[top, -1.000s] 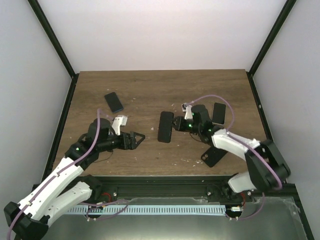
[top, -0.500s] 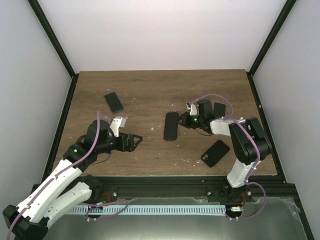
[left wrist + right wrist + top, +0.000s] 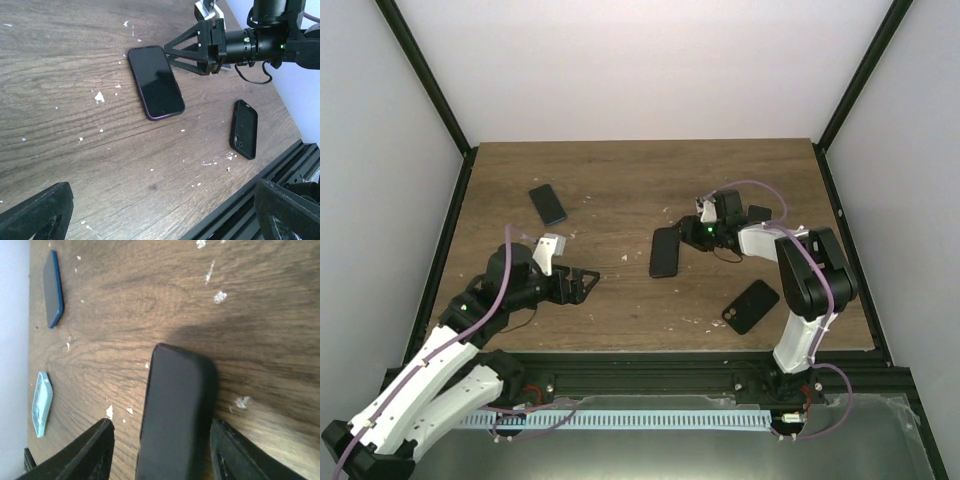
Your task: Put the phone into the phone case
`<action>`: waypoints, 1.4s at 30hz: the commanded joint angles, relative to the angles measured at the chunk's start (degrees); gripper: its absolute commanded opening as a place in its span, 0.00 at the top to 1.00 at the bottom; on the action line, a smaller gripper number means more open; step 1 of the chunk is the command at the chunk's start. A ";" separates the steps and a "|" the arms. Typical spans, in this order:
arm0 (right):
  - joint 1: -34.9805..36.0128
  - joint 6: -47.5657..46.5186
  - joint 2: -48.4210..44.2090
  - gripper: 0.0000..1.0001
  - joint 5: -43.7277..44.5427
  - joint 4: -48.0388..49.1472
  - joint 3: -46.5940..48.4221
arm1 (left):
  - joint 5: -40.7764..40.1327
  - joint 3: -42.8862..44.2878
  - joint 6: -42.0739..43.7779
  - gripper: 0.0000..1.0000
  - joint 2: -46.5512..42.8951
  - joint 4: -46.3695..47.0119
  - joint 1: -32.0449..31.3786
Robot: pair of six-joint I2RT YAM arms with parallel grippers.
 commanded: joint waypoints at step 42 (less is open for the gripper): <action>-1.69 38.36 -29.04 0.78 40.03 -47.64 -13.24 | -2.32 0.44 0.89 0.00 -2.17 0.37 0.17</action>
